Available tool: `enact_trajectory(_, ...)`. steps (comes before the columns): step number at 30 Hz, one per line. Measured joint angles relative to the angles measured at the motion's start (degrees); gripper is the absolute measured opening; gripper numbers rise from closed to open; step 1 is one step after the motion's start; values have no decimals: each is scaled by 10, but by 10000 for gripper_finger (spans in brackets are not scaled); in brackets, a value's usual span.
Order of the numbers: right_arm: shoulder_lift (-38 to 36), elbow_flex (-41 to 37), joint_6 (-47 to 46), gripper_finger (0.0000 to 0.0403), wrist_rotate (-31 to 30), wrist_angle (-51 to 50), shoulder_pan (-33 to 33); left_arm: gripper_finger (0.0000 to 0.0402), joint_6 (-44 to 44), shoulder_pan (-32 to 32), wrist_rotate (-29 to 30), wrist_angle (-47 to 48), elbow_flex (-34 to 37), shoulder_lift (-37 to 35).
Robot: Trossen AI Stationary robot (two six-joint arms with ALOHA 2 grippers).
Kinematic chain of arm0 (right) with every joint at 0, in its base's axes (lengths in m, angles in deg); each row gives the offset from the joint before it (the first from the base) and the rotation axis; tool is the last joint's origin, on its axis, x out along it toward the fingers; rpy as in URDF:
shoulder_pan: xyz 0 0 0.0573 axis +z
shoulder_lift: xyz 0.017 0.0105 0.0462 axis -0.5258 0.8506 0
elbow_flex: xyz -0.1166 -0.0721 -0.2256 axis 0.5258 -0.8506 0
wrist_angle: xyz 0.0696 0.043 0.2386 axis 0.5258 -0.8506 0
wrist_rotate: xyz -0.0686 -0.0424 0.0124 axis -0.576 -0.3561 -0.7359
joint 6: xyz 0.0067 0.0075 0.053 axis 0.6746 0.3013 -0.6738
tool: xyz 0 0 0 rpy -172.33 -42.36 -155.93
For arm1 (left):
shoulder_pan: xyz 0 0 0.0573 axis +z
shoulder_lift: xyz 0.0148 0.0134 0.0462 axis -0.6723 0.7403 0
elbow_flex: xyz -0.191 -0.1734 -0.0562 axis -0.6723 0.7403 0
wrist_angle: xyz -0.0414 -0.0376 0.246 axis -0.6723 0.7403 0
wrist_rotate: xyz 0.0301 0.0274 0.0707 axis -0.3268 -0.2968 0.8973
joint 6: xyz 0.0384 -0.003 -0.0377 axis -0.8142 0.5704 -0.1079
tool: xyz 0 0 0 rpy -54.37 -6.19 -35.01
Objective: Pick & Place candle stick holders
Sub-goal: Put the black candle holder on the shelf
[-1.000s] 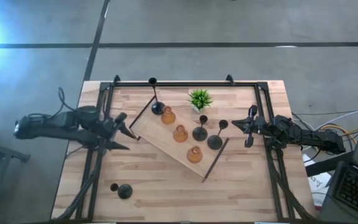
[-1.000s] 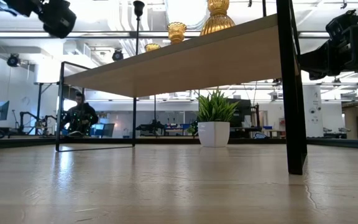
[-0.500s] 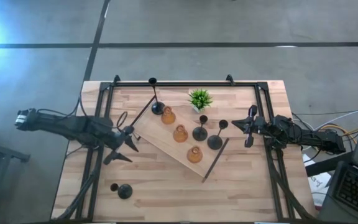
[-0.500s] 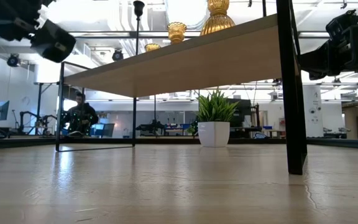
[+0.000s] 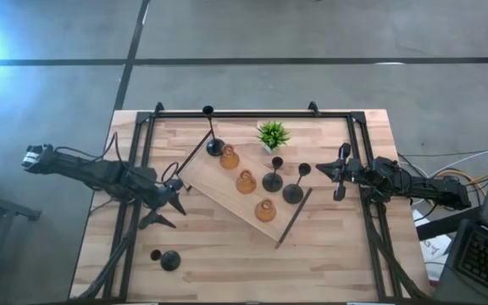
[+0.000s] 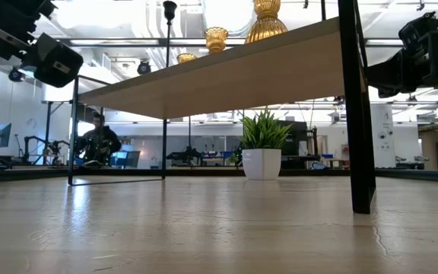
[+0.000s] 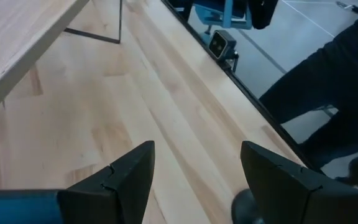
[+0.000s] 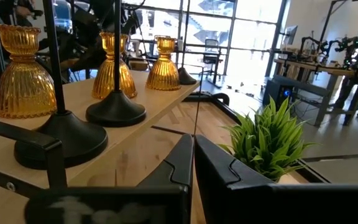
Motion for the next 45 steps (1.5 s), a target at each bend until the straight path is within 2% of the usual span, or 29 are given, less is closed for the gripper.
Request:
enact_trajectory(8,0,0,0,8,0,0,0,243,-44,0,-73,-15,0,0)
enact_trajectory(13,0,0,0,8,0,0,0,238,-56,-4,-94,-5,0,3)
enact_trajectory(22,0,0,0,8,0,0,0,197,-23,-70,-87,27,0,3)
enact_trajectory(29,0,0,0,8,0,0,0,193,-18,-118,-77,81,0,3)
enact_trajectory(35,0,0,0,8,0,0,0,193,-23,-123,-72,73,1,20)
enact_trajectory(41,0,0,0,8,0,0,0,193,-16,-134,-72,-8,42,60)
enact_trajectory(45,0,0,0,8,0,0,0,193,-8,-140,-72,-27,56,84)
